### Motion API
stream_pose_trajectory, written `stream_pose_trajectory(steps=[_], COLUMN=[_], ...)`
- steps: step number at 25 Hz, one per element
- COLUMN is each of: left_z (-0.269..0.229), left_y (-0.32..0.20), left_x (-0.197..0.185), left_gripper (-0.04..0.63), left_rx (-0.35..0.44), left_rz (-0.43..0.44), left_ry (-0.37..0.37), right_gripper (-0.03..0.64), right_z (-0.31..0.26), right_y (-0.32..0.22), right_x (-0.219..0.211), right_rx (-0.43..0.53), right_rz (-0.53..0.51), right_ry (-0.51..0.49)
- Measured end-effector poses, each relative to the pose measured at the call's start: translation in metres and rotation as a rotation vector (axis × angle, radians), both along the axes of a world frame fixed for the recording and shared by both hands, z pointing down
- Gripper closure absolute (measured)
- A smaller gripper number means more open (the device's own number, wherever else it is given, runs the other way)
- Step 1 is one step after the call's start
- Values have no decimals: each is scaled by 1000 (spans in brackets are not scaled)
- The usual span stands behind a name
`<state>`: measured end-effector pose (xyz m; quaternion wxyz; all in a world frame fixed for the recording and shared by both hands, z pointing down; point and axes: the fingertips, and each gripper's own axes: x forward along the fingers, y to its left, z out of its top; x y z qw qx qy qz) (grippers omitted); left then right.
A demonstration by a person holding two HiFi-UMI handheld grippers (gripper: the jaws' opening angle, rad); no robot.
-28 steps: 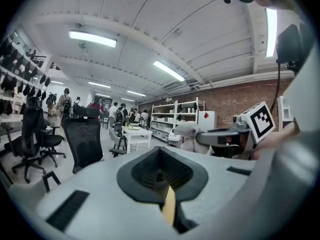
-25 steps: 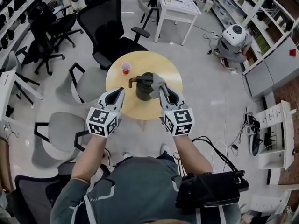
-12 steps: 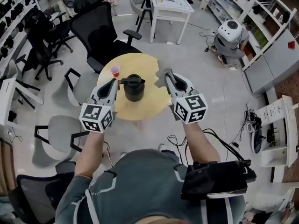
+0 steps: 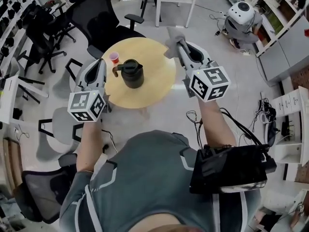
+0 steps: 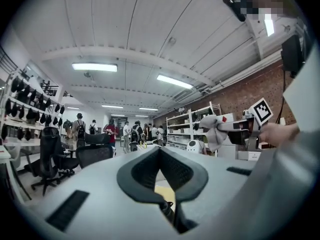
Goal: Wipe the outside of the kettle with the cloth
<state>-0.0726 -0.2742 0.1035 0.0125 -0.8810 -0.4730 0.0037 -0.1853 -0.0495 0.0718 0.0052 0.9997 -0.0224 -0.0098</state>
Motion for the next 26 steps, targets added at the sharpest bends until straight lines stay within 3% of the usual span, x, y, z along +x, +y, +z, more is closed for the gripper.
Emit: stream_pose_trajectory(steps=[10, 14, 19, 26], left_z=[-5, -19, -32, -21], left_y=[-5, -8, 0, 19], left_x=[-10, -8, -11, -19], left_gripper=[588, 588, 588, 588], left_rx=[-6, 19, 39, 62], left_rz=[-64, -100, -104, -118], left_ry=[-29, 15, 39, 2], right_gripper=[566, 566, 565, 566], right_z=[16, 27, 38, 38], right_y=[2, 10, 18, 35], right_x=[0, -5, -6, -10], right_rx=[71, 55, 139, 107], right_rz=[-85, -67, -79, -111], right_ry=[-67, -86, -100, -97])
